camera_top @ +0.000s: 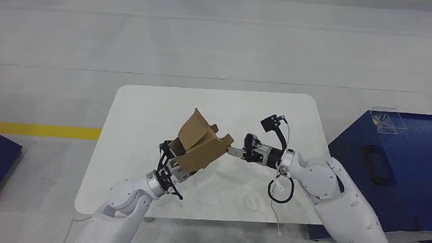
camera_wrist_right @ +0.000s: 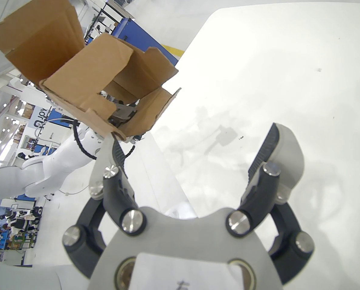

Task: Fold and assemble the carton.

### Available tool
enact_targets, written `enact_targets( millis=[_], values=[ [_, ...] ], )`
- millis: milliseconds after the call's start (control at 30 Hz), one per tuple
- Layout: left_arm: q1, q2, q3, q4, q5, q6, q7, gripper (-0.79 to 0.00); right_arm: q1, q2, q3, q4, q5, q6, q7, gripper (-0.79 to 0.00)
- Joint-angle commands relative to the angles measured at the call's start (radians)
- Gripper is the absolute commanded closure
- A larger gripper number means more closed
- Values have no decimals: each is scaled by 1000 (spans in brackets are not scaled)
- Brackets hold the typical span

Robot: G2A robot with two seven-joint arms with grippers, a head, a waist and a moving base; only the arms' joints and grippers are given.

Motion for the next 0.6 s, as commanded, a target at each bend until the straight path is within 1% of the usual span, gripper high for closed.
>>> enact_targets(
  millis=[0, 267, 567],
  values=[
    [2, 0, 1, -1, 11, -7, -5, 0, 9, -2, -7, 5, -1, 1, -1, -785],
    [12, -2, 1, -10, 39, -38, -22, 0, 22, -6, -16, 9, 0, -2, -6, -785],
    [17, -3, -2, -18, 54, -68, -50, 0, 10, -9, -34, -7, -2, -34, -12, -785]
  ],
)
